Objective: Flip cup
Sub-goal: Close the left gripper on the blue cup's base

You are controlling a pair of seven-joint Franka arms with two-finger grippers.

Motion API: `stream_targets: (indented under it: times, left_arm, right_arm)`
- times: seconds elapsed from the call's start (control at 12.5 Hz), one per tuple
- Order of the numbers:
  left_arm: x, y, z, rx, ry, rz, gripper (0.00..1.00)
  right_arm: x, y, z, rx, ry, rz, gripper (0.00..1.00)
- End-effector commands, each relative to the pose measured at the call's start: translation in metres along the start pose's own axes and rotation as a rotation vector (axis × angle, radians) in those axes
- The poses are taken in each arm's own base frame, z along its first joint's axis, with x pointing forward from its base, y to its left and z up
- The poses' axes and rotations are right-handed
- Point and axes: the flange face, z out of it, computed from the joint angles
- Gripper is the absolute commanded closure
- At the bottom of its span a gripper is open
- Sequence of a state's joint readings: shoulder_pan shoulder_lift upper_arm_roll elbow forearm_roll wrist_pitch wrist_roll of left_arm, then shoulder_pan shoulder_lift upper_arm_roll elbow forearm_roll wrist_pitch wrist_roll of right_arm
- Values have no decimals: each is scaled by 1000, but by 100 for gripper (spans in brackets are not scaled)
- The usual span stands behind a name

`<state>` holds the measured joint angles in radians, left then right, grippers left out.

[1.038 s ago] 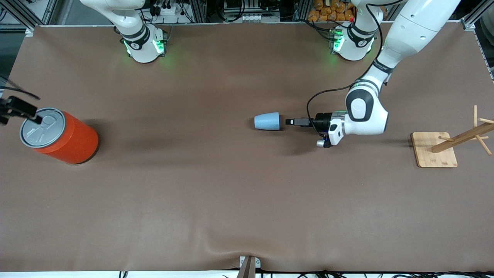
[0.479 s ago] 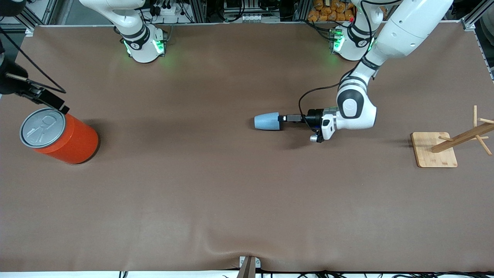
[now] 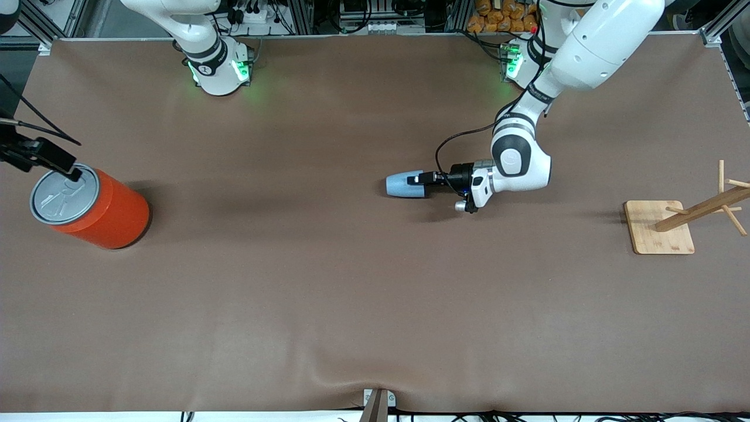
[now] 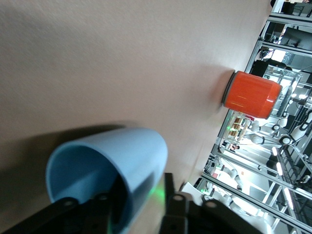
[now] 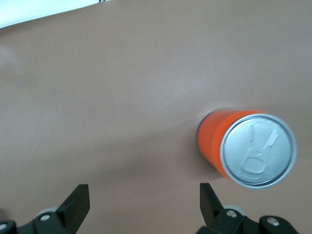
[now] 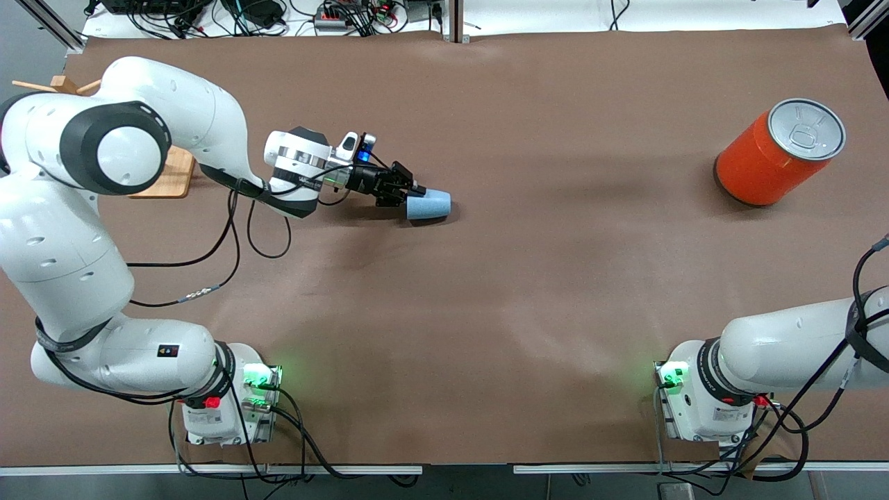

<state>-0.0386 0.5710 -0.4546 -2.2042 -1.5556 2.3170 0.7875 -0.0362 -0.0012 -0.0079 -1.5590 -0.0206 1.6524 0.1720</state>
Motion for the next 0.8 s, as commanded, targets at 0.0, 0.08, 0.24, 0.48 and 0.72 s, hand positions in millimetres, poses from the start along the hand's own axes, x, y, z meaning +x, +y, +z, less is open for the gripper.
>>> stream_targets:
  times: [0.0,0.08,0.24,0.48,0.72]
  left_arm:
    - [5,9,8,58,54,61,100]
    - [9,16,6,55,67,72,100]
    - [15,44,-20,52,115,118,100]
    - [27,84,-76,57,214,204,100]
    - [46,94,-137,173,239,334,100]
  right_arm:
    - [8,-1,-29,4,31,-7,0]
    - [4,-2,-31,6,3,-9,0]
    - [3,-2,-31,0,-3,-15,0]
    - [3,-7,-42,6,21,-17,0]
    - [3,4,-45,11,19,1,0]
